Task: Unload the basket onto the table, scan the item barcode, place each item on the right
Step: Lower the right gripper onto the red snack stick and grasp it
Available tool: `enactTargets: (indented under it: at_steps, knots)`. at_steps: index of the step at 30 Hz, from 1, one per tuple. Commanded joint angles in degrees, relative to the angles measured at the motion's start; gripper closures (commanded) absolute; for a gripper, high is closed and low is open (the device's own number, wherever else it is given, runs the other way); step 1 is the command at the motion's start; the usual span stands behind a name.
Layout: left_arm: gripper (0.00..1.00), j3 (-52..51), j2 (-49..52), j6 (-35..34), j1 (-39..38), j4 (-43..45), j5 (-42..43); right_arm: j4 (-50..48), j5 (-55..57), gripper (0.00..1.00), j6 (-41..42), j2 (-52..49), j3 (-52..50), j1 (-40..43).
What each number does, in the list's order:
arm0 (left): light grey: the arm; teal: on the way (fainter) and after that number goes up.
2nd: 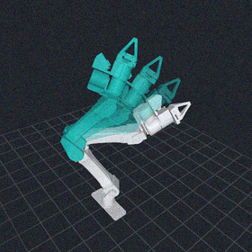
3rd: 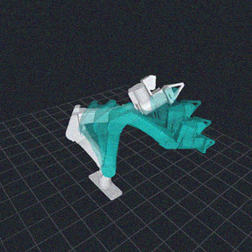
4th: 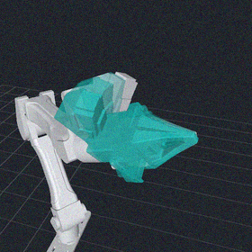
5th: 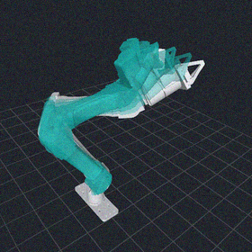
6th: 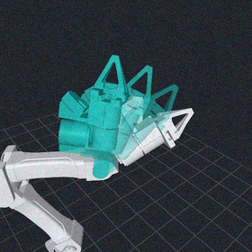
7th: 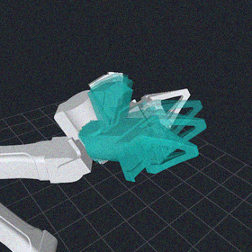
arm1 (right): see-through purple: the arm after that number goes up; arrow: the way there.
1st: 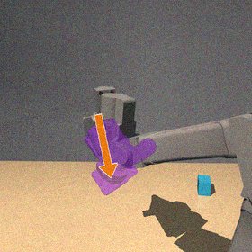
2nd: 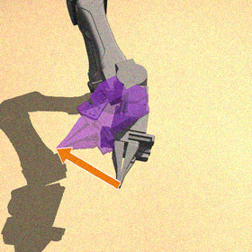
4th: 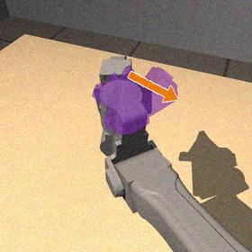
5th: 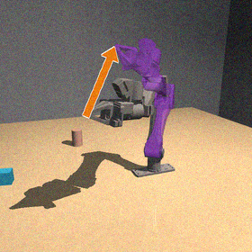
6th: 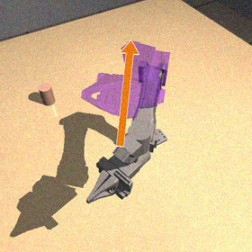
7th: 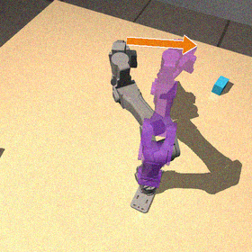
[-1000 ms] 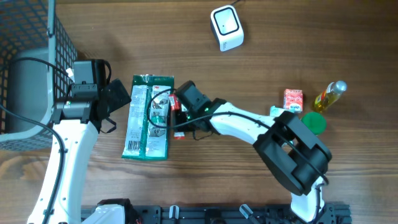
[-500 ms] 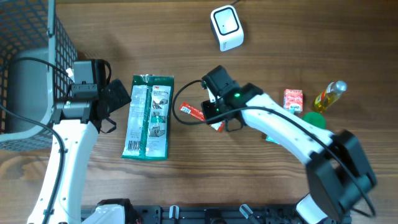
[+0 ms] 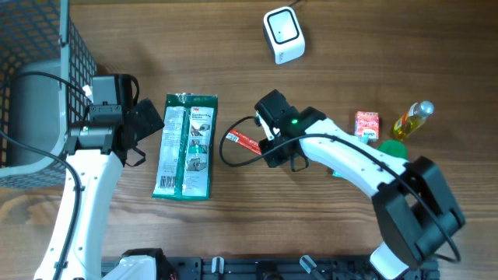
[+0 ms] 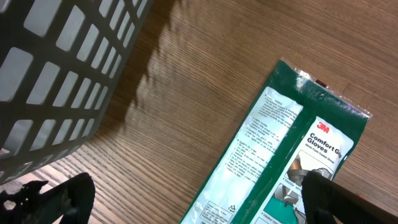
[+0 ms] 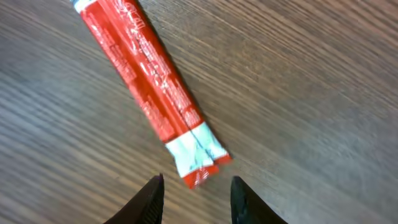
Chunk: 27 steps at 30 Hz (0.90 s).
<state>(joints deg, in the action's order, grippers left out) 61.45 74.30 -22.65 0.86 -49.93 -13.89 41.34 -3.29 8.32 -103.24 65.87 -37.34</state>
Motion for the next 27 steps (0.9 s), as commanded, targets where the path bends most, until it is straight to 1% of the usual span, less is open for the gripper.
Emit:
enactTargets:
  at_steps: [1, 8, 14, 18, 23, 24, 25, 26, 27]
  knots:
    - [0.0, 0.52, 0.07, -0.55, 0.22, 0.13, -0.72, -1.68, 1.03, 0.65, -3.93, -3.21, -0.44, -0.2]
    - [0.0, 0.52, 0.07, -0.55, 0.22, 0.13, -0.72, -4.22, 2.43, 0.65, -5.31, -5.49, -0.7, -0.17]
    - [0.01, 0.52, 0.07, -0.55, 0.22, 0.13, -0.72, -6.14, 1.77, 0.72, -5.11, -5.55, -0.7, -0.17]
    - [0.0, 0.52, 0.07, -0.55, 0.22, 0.13, -0.74, -5.79, 1.77, 0.7, -5.16, -6.21, -0.74, -0.17]
    - [0.0, 0.52, 0.07, -0.55, 0.22, 0.13, -0.72, -6.14, 1.81, 0.69, -5.14, -9.73, -0.76, -0.17]
    - [0.0, 0.52, 0.07, -0.55, 0.22, 0.13, -0.74, -6.32, 1.79, 0.74, -5.16, -10.23, -0.76, -0.17]
    - [0.0, 0.52, 0.07, -0.55, 0.22, 0.13, -0.74, -6.34, 1.79, 0.83, -5.35, -10.32, -0.74, -0.17]
    - [0.0, 0.52, 0.07, -0.55, 0.22, 0.13, -0.72, -6.32, 1.81, 0.9, -5.33, -10.19, -0.72, -0.17]
    - [0.0, 0.52, 0.07, -0.55, 0.22, 0.13, -0.74, -6.16, 1.79, 0.94, -5.31, -9.66, -0.59, -0.17]
